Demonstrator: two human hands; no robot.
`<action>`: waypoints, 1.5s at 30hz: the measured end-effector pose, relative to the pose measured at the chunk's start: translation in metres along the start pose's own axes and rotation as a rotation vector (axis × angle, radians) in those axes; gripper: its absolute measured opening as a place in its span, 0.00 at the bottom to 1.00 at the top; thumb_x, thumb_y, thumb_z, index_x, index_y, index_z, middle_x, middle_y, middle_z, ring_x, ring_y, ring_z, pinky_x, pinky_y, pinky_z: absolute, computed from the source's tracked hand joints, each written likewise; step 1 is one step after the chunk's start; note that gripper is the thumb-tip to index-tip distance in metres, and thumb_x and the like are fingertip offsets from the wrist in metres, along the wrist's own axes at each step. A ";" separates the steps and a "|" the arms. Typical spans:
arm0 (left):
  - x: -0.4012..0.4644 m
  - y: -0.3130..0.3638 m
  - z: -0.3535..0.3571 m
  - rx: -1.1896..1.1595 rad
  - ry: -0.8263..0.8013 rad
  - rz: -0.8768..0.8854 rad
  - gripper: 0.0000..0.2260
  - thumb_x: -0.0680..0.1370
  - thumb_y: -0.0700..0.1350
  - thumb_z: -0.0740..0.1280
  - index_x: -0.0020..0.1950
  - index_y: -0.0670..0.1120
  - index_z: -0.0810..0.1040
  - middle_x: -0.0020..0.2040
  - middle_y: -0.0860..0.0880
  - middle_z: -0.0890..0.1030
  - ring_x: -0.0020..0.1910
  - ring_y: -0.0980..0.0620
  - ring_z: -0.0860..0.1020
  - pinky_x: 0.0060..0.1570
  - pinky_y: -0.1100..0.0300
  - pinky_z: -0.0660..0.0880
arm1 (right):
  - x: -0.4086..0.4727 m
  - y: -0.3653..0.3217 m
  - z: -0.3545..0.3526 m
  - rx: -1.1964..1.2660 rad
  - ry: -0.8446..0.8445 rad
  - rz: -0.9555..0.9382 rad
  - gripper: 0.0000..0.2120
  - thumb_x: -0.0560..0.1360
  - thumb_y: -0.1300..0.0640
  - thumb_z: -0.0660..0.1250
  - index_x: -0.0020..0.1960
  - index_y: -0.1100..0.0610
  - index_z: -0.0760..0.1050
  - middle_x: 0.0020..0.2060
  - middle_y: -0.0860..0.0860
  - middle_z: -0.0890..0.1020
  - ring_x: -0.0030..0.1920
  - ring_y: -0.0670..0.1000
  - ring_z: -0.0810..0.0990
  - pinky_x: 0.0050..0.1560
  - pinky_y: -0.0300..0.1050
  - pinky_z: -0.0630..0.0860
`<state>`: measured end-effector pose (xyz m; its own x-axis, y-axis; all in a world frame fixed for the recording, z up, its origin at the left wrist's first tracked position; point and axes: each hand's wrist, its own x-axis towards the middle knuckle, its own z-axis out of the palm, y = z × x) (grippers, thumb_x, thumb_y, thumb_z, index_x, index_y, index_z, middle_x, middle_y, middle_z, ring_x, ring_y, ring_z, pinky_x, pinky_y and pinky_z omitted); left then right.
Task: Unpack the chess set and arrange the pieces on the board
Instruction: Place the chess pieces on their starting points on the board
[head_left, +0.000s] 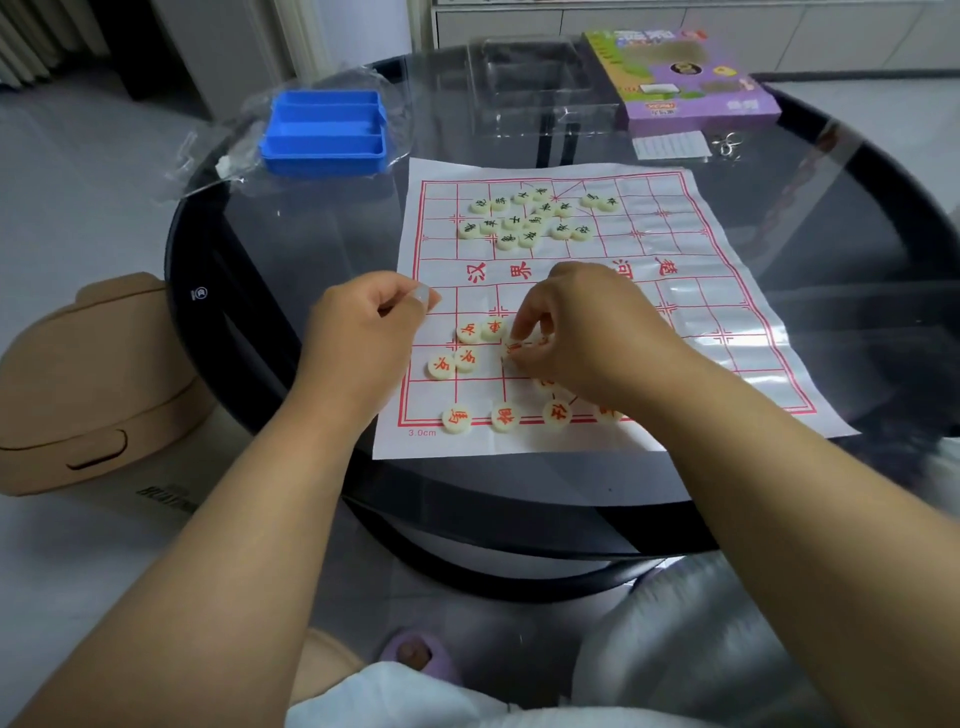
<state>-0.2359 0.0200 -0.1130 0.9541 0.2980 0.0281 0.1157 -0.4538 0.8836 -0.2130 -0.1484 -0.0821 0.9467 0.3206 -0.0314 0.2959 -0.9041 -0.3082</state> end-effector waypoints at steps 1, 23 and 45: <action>0.000 0.000 0.000 0.002 0.000 0.000 0.07 0.80 0.50 0.64 0.49 0.51 0.81 0.46 0.60 0.82 0.38 0.57 0.83 0.38 0.59 0.81 | -0.001 0.001 -0.001 0.009 0.006 -0.007 0.14 0.71 0.47 0.71 0.55 0.48 0.81 0.52 0.48 0.77 0.48 0.50 0.76 0.52 0.46 0.78; -0.005 0.001 0.004 0.000 0.046 -0.034 0.07 0.80 0.48 0.64 0.48 0.52 0.82 0.45 0.56 0.82 0.40 0.52 0.82 0.36 0.58 0.77 | -0.086 0.134 -0.056 0.181 -0.115 0.043 0.08 0.70 0.57 0.72 0.42 0.43 0.80 0.45 0.40 0.76 0.45 0.45 0.77 0.50 0.44 0.79; -0.003 0.001 0.003 -0.027 0.032 -0.033 0.07 0.80 0.48 0.65 0.48 0.50 0.82 0.44 0.55 0.83 0.39 0.53 0.83 0.38 0.55 0.80 | -0.051 0.078 -0.039 0.173 0.008 -0.042 0.11 0.72 0.50 0.70 0.54 0.48 0.80 0.48 0.43 0.77 0.44 0.42 0.76 0.40 0.29 0.72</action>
<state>-0.2375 0.0167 -0.1134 0.9407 0.3389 0.0136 0.1387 -0.4209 0.8964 -0.2329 -0.2466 -0.0674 0.9352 0.3539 -0.0076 0.3095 -0.8278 -0.4679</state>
